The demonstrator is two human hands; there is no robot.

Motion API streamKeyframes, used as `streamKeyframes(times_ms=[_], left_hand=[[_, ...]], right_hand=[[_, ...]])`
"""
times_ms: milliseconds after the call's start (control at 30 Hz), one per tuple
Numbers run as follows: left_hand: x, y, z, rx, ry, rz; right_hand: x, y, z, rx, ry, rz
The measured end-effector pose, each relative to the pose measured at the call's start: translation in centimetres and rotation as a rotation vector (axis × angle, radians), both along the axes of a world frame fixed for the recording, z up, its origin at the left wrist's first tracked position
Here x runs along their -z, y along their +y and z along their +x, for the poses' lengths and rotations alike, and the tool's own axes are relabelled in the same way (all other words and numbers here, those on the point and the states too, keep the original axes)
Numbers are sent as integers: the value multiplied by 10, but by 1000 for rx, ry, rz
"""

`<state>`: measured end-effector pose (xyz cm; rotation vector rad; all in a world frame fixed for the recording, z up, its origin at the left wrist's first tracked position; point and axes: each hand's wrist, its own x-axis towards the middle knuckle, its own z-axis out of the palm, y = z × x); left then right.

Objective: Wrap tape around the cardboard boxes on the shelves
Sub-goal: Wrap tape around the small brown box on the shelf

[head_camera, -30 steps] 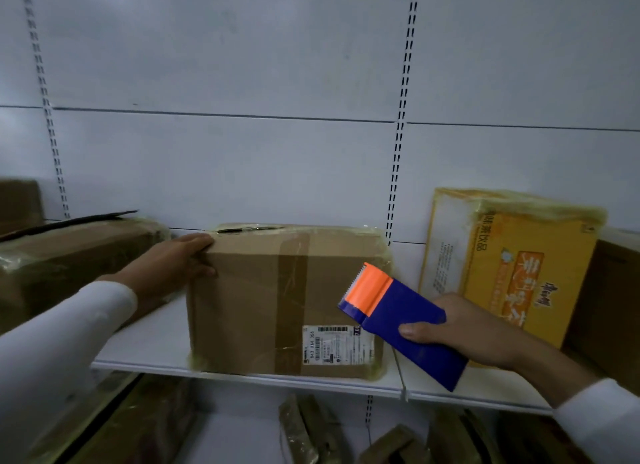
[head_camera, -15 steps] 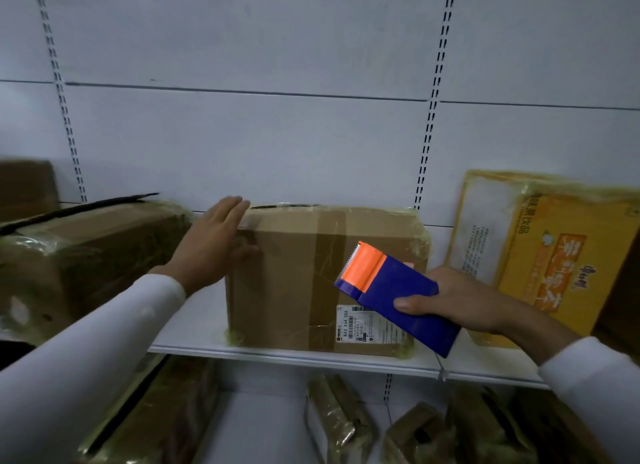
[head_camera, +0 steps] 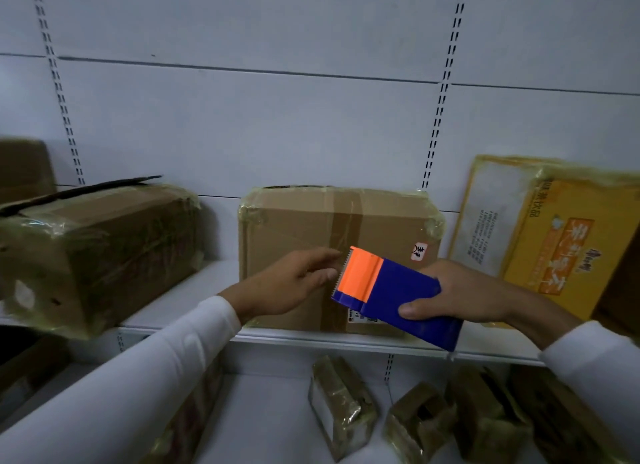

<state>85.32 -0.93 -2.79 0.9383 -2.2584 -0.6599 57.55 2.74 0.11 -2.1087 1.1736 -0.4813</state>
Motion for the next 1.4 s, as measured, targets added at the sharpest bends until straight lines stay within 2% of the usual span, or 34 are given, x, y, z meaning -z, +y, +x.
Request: streamKeyframes(times_ms=[100, 233, 433, 633, 800, 933, 1067, 1167, 1400], left_hand=[[1, 1, -9, 94, 67, 71], [3, 4, -24, 92, 235, 199], [5, -2, -39, 21, 269, 250], [-4, 0, -56, -73, 264, 42], [-12, 1, -62, -98, 279, -22], [-27, 0, -50, -202, 329, -84], [-29, 3, -32, -289, 276, -78], [-32, 3, -34, -308, 348, -71], [-84, -24, 4, -406, 364, -272]], right_hand=[[1, 2, -5, -8, 6, -3], [4, 5, -14, -6, 23, 9], [-1, 2, -27, 4, 31, 20], [-20, -9, -39, -9, 40, 46], [-26, -16, -51, -39, 65, 128], [-32, -18, -77, -59, 105, 126], [-32, -25, -101, -27, 139, 130], [-37, -32, -101, -48, 130, 120], [-112, -41, -67, -81, 183, -11]])
